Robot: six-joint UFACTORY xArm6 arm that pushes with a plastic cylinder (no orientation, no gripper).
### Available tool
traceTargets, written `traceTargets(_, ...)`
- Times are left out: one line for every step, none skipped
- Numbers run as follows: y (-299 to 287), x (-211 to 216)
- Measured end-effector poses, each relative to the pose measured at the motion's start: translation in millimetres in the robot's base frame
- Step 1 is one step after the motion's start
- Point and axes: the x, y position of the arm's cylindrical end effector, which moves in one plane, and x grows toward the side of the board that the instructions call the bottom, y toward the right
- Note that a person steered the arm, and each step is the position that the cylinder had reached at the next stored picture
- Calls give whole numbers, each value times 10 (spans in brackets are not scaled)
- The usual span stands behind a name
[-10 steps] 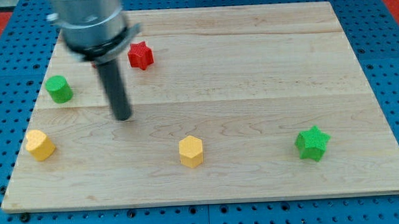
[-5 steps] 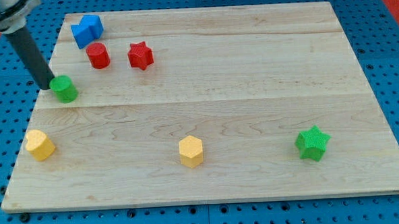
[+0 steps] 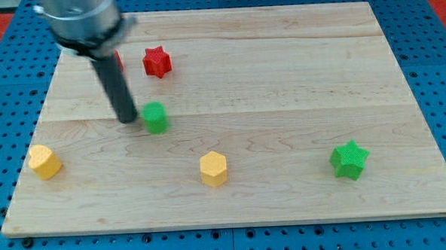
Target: Slide the green blocks towards the bottom right side of the board
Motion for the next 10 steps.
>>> traceTargets(1173,100)
traceTargets(1910,88)
traceTargets(1606,-199)
traceTargets(2585,-377)
traceTargets(2737,58)
traceTargets(2827,-52)
traceTargets(2531,-380)
traceTargets(2512,-530)
traceTargets(2821,-28)
traceTargets(2757,-7)
